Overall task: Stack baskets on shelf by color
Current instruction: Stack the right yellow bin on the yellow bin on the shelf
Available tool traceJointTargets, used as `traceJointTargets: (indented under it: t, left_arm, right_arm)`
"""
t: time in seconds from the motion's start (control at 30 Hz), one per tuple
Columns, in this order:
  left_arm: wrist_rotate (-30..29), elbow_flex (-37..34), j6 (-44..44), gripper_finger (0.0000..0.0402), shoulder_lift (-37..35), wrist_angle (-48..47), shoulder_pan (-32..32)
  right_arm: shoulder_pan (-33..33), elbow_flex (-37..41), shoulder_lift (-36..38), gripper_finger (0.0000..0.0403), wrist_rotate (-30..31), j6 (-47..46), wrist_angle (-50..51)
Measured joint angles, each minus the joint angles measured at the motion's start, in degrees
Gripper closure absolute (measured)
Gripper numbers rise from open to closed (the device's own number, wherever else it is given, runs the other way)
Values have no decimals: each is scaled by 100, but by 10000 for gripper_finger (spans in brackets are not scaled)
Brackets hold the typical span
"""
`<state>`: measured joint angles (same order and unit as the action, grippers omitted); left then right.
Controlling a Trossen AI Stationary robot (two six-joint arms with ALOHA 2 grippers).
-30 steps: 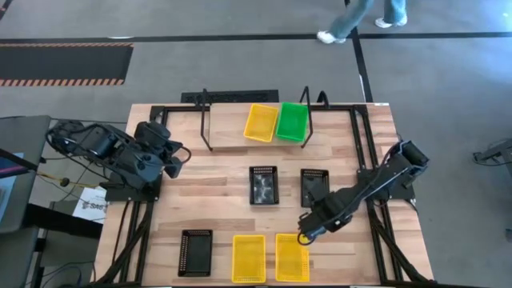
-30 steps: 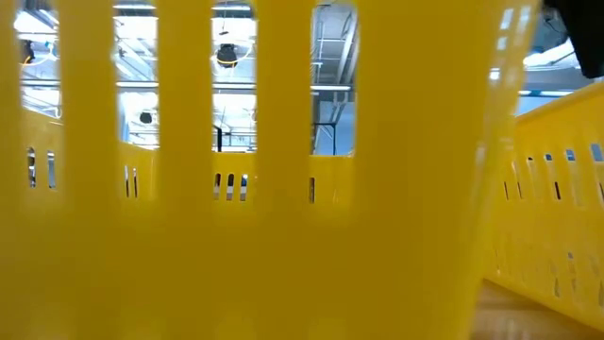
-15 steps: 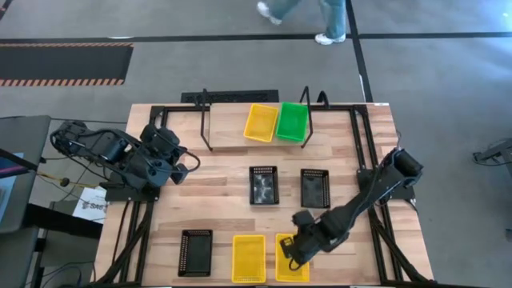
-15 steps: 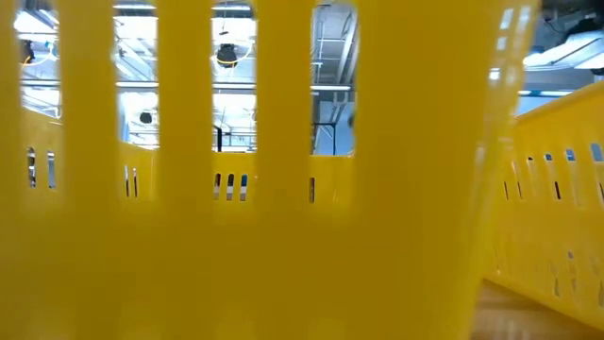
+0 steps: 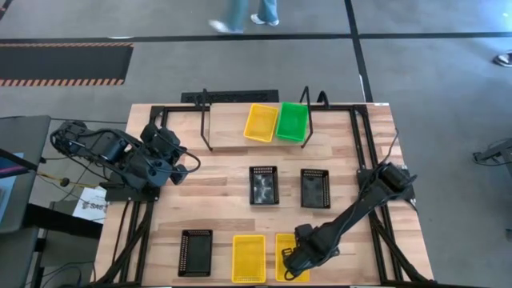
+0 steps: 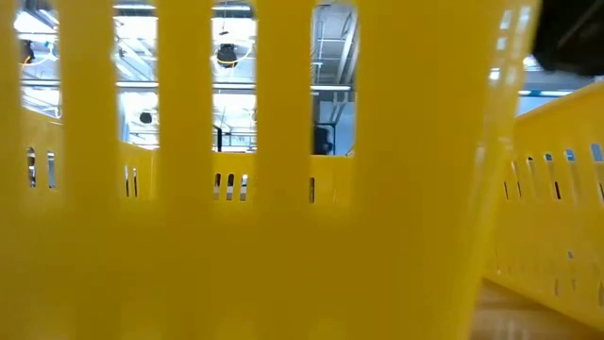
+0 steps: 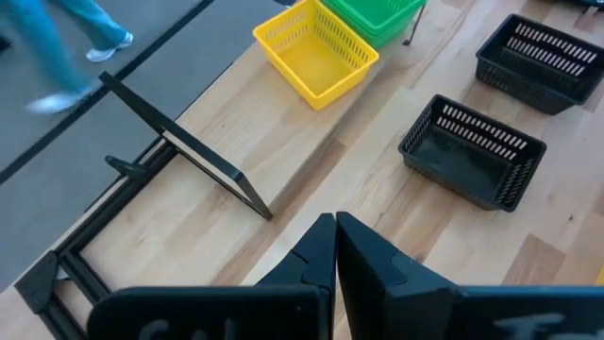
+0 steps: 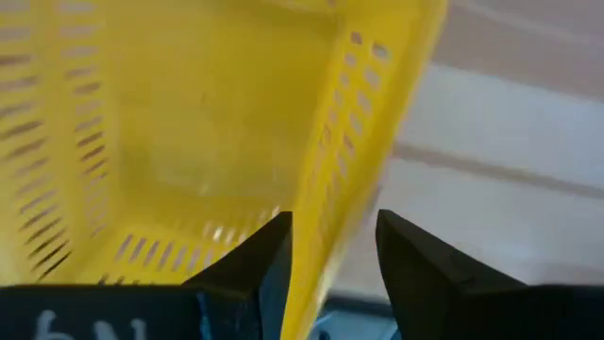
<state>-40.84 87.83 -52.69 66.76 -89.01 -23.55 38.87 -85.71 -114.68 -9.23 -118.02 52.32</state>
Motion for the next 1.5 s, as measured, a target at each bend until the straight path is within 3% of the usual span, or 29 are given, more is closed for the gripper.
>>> traceJointTargets:
  t: [0.2,0.4,0.57,0.67,0.8,0.93,1.07,1.2,1.33,1.5]
  left_arm:
    - [1,0,-26,401,0,2,2]
    - [83,0,-44,401,0,2,2]
    - [118,0,-44,401,0,2,0]
    - [118,0,-44,401,-2,2,2]
    - [120,0,-44,401,-2,2,0]
    - [120,0,-44,401,-2,4,2]
    - [120,0,-44,401,0,2,0]
    - [120,-2,-17,401,0,2,0]
    - [120,0,-5,402,0,2,2]
    - [116,0,-24,402,0,2,1]
  right_arm:
    - [-81,5,-381,252,-248,317,-389]
    - [-218,0,-310,386,-492,977,-599]
    - [-278,-47,104,397,-126,982,-56]
    - [-327,-363,508,398,564,862,468]
    - [-520,-902,980,399,2275,996,1105]
    - [-1003,-1388,1338,400,4037,1902,1454]
    - [-1835,-1694,1564,400,4795,3150,1377]
    - [-2834,-1866,1640,401,4855,4343,987]
    - [-3733,-1919,1635,401,4511,5244,347]
    - [-4549,-1904,1463,401,4201,5653,-175]
